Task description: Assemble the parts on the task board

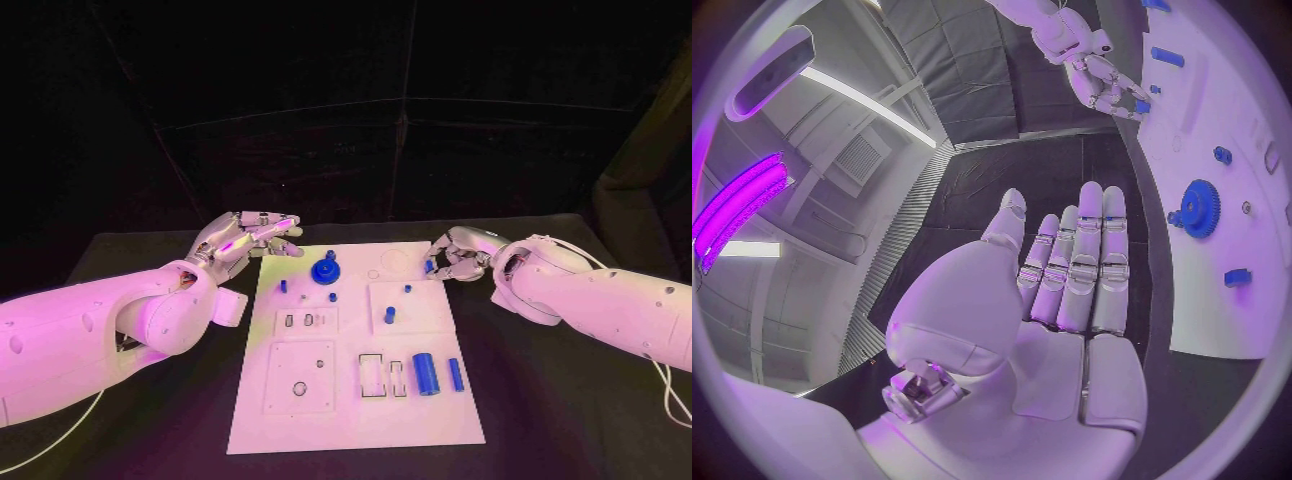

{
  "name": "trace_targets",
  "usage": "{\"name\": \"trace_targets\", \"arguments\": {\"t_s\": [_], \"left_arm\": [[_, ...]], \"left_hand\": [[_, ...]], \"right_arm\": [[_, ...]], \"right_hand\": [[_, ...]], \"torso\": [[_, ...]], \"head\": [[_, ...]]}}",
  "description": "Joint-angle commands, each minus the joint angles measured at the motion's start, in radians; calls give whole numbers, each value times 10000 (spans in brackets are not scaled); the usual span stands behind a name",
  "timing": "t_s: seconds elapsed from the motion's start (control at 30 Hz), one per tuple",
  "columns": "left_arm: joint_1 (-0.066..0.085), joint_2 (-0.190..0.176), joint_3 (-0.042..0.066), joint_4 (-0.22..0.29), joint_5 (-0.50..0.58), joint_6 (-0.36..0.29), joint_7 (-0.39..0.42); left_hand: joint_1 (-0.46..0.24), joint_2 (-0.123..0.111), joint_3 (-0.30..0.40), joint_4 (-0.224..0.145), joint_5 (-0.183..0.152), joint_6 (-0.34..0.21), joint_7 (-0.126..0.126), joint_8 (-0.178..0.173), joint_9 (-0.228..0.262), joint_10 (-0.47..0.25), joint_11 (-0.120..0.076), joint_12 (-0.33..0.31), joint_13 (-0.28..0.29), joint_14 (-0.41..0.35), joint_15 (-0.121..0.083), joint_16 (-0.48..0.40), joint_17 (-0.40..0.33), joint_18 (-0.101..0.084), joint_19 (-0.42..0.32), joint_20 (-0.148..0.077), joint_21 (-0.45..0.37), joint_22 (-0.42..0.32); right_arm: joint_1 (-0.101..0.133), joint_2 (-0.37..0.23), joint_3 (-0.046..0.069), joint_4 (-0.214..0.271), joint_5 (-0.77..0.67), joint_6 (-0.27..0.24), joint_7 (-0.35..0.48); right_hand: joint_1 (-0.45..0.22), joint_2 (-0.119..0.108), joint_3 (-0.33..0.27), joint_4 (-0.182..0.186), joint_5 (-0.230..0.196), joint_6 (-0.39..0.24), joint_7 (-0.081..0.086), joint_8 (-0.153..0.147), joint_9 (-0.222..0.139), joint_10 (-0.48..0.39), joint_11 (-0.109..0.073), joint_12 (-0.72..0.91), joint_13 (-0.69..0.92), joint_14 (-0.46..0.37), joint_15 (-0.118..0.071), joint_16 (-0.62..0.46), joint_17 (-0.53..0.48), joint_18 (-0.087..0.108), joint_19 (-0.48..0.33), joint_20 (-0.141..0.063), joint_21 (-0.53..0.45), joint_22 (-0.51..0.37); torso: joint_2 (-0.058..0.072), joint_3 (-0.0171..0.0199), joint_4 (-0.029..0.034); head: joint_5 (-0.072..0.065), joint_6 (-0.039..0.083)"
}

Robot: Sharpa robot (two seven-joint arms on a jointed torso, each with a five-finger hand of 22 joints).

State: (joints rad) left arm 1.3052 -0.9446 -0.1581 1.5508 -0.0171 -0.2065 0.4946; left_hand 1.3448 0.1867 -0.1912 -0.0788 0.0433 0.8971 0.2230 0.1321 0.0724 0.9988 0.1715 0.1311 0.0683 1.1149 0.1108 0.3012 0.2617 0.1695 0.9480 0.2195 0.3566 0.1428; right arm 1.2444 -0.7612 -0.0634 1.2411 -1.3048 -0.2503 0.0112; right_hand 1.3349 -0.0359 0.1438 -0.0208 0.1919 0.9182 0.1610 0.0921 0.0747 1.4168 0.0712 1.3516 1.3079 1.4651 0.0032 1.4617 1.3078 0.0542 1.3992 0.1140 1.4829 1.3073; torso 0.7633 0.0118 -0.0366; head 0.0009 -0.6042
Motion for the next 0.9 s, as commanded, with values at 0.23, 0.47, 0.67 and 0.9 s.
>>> {"name": "trace_targets", "arguments": {"t_s": [0.23, 0.47, 0.67, 0.9], "left_arm": [[11, 26, 6, 5, 12, 155, -110], [11, 24, 6, 3, 12, 177, -147], [11, 21, 5, 7, 12, 195, -181], [11, 13, 5, 6, 12, 227, -216]], "left_hand": [[24, 64, -5, -39, 49, 41, 122, -68, -13, 18, 25, -67, -6, -42, 11, -34, 13, 118, -54, -2, -43, -8], [31, 68, -1, -46, 49, 41, 123, -73, -14, 17, 26, -71, -6, -42, 11, -38, 17, 119, -53, -1, -45, -10], [31, 68, -1, -46, 49, 41, 123, -73, -14, 17, 26, -71, -6, -42, 11, -38, 17, 119, -53, -1, -45, -10], [32, 72, 1, -49, 48, 39, 126, -78, -14, 15, 28, -76, -7, -45, 12, -43, 21, 119, -54, 0, -48, -13]], "right_arm": [[-2, 100, 3, -61, -104, 32, 79], [-5, 152, 3, -111, -106, -66, 122], [-6, 171, 4, -151, -106, -374, 90], [-4, 161, 5, -171, -119, -687, -46]], "right_hand": [[104, 193, 90, -118, -199, 434, -11, 153, 38, 136, -5, 95, 392, 571, -61, 58, 155, -18, 88, -43, 54, 191], [135, 404, 271, -159, -366, 955, -152, 350, 81, 227, -116, 206, 513, 586, -142, 86, 225, -36, 155, -97, 89, 293], [213, 749, 596, -215, -782, 1565, -398, 607, 152, 414, -317, 438, 765, 610, -317, 126, 326, -68, 261, -246, 146, 455], [178, 886, 752, -236, -1020, 1679, -477, 626, 159, 453, -397, 465, 811, 618, -402, 137, 363, -79, 289, -346, 160, 500]], "torso": [[-7, 6, 5], [-2, 9, -15], [-10, 12, 1], [-10, 17, 4]], "head": [[-41, -39], [-52, -62], [-73, -75], [-39, -110]]}}
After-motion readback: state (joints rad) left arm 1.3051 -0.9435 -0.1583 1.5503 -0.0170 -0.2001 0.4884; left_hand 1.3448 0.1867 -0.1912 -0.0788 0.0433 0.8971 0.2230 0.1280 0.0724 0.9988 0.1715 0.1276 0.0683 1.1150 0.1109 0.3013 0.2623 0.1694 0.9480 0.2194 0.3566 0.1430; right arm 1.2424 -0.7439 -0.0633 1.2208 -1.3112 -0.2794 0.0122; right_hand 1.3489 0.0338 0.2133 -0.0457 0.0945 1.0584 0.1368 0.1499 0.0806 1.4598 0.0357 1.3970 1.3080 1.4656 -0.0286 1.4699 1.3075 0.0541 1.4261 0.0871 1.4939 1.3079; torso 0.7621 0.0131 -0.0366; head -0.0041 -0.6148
